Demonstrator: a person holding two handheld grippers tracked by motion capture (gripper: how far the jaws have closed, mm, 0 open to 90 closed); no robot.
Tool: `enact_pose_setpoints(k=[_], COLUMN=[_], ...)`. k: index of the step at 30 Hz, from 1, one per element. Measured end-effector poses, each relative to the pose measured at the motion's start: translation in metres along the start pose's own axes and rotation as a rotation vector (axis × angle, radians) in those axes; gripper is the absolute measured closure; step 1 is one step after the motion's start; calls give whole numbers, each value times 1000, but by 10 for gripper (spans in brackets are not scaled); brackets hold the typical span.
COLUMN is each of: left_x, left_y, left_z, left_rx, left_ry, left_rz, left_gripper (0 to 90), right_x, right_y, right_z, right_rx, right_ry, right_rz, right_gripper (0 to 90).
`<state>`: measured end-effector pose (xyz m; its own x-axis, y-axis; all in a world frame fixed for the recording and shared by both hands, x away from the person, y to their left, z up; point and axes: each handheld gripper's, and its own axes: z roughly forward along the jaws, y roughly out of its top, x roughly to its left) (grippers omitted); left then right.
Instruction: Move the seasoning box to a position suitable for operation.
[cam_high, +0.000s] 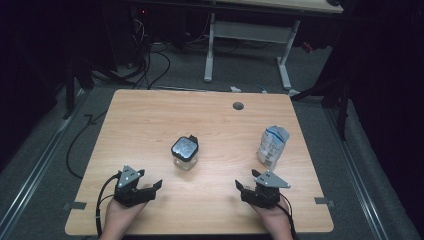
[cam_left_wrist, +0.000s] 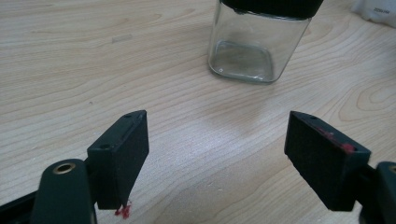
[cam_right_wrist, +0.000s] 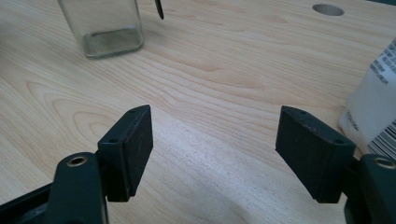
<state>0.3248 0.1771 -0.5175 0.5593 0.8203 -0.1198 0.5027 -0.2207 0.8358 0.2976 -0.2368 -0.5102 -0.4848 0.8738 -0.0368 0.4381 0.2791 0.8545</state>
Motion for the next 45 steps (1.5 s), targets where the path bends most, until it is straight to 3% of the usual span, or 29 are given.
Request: enact_pose_setpoints(k=[6, 7, 13, 17, 27, 32, 37, 45], left_x=[1, 1, 1, 1, 2, -7, -7, -8], left_y=[-1, -1, -3, -4, -1, 2, 2, 1], left_z=[0, 0, -1, 0, -1, -3, 1, 4], left_rx=[-16, -20, -33, -63, -43, -67, -57, -66], left_ry=[-8, -12, -12, -28, -53, -19, -13, 6], left_rz=[-10, -12, -18, 1, -28, 36, 33, 76], left_gripper=[238, 238, 266, 324, 371, 371, 472, 553], right_x=[-1, 0, -1, -3, 0, 2, 3, 5], right_y=[-1, -1, 2, 1, 1, 1, 0, 0], right_z=[0, -2, -5, -4, -4, -3, -2, -1], right_rx=[-1, -12, -18, -19, -11, -11, 1, 11], right_ry=[10, 14, 32, 46, 54, 58, 67, 77], right_rz=[-3, -9, 5, 10, 0, 0, 2, 1], right_gripper=[353, 396, 405, 445, 457, 457, 456, 456])
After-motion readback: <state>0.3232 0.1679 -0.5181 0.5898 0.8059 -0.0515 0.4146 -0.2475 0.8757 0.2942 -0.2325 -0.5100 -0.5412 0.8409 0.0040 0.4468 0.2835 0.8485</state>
